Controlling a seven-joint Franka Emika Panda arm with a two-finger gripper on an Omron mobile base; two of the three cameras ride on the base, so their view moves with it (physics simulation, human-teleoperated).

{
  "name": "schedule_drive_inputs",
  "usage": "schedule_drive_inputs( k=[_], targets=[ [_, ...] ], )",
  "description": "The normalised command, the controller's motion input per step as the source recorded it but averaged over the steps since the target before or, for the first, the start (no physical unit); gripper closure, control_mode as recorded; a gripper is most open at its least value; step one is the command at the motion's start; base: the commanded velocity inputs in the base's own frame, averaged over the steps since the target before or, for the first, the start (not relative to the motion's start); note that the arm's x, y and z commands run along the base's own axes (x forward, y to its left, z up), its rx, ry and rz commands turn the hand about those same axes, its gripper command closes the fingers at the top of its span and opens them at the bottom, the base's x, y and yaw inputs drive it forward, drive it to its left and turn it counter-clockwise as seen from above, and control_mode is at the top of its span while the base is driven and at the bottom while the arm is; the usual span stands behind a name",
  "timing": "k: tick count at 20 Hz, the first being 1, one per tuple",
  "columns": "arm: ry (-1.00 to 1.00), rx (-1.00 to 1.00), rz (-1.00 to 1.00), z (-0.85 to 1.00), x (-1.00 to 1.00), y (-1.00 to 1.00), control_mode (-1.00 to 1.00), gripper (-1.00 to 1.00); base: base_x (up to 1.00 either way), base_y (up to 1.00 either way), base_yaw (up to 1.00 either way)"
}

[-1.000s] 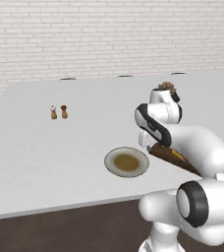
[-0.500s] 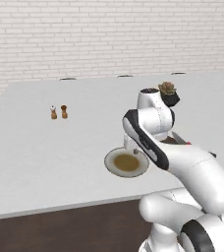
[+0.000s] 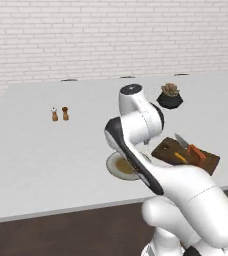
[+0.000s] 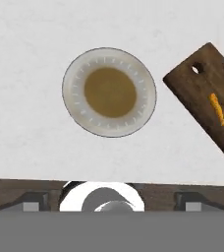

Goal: Pick up the knife from the drawer and place it on the cutting board. Then place the meat from the plate to the cutting board.

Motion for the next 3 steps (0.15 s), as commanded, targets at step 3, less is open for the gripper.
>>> schedule_drive_inputs(
  k=[3],
  targets=[
    [-0.16,-0.16,-0.09,0.50,-0.34,0.38,-1.00,-1.00,0.00,0.00,0.00]
  ],
)
